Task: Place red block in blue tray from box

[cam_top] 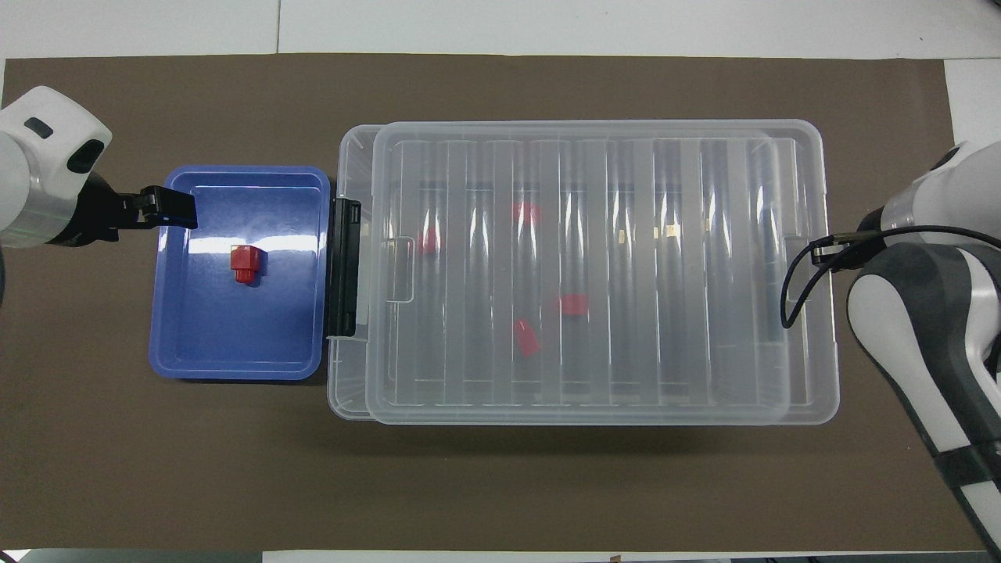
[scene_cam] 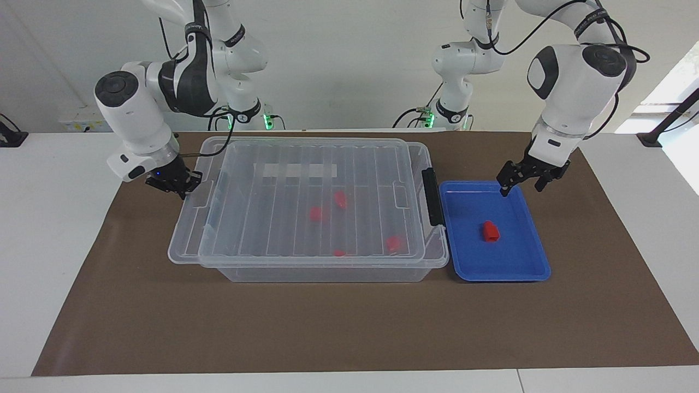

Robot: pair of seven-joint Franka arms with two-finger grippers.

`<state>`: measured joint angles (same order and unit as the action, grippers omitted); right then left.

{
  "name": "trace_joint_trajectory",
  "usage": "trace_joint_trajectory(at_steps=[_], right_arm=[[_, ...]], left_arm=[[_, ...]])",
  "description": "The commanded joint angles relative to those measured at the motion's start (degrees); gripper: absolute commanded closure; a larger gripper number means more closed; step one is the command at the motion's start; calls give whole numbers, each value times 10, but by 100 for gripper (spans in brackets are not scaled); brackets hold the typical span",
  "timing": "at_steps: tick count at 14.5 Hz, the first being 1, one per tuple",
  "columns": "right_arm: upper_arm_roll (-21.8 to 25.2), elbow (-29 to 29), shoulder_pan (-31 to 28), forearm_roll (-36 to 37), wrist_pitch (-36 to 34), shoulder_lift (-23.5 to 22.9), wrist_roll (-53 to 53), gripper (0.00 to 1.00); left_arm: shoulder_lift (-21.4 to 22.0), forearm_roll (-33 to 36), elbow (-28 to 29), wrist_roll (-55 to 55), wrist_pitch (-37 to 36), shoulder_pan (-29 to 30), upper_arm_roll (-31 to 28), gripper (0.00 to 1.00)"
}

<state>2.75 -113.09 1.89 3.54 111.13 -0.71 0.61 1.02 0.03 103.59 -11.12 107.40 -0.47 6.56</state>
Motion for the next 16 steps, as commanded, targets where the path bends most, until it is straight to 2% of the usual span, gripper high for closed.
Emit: trace_joint_trajectory(at_steps=[1, 4, 12, 14, 16], right_arm=[[-19, -20, -4, -6, 14, 13, 26, 100], [-22, -21, -3, -6, 14, 13, 29, 100], [-27, -21, -4, -7, 10, 13, 35, 100], [-27, 4, -8, -8, -13, 6, 33, 100], [-27, 53, -12, -8, -63, -6, 25, 100]], left_arm=[[20, 2, -9, -8, -38, 0, -1, 0], [41, 2, -5, -7, -62, 5, -2, 0], [42, -12, -11, -4, -73, 8, -12, 0], [42, -13, -12, -2, -72, 13, -12, 0], [40, -12, -14, -3, -69, 13, -11, 0]])
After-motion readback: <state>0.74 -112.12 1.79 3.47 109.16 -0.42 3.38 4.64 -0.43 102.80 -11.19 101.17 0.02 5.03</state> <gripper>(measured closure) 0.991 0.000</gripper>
